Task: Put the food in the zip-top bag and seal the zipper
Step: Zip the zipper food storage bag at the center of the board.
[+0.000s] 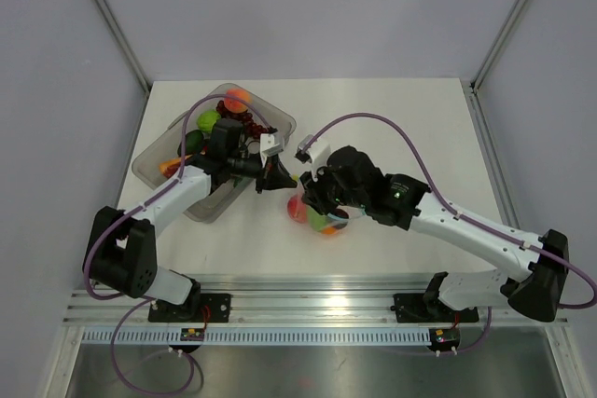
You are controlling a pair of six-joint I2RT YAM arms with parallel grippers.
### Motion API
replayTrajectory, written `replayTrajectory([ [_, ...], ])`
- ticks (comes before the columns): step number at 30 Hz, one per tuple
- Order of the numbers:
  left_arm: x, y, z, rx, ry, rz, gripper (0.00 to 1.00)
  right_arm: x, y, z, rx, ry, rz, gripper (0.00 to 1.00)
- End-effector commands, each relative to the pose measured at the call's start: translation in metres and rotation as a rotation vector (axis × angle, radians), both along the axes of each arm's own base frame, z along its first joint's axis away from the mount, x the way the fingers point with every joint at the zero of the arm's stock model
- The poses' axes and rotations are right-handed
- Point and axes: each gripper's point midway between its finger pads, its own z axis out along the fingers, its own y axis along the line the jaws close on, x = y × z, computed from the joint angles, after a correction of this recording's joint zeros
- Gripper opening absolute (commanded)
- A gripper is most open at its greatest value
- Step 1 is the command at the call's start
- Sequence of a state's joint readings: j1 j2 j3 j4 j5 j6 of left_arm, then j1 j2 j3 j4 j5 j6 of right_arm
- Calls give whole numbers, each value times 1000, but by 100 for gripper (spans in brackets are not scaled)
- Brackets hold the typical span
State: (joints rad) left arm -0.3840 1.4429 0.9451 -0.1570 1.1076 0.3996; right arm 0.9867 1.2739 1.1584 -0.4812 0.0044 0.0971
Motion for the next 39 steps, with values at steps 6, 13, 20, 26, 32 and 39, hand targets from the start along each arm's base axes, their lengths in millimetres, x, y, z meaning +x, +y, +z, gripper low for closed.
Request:
replayTrajectory([
  [6,-13,0,30,-61,-126,-90,0,18,5,59,72,-320,101,34],
  [13,-20,-2,38,-87,-122,-138,0,17,21,57,79,-325,240,35],
  [20,-25,-1,39,-92,-128,-156,0,18,21,46,108,-449,352,37],
  [26,-22,-2,41,-99,-129,-163,0,26,19,33,112,-360,401,37],
  [32,-21,-2,38,-94,-124,-160,0,29,27,23,115,-313,436,37],
  [39,-20,-3,37,-91,-107,-157,0,29,38,28,161,-303,465,34],
])
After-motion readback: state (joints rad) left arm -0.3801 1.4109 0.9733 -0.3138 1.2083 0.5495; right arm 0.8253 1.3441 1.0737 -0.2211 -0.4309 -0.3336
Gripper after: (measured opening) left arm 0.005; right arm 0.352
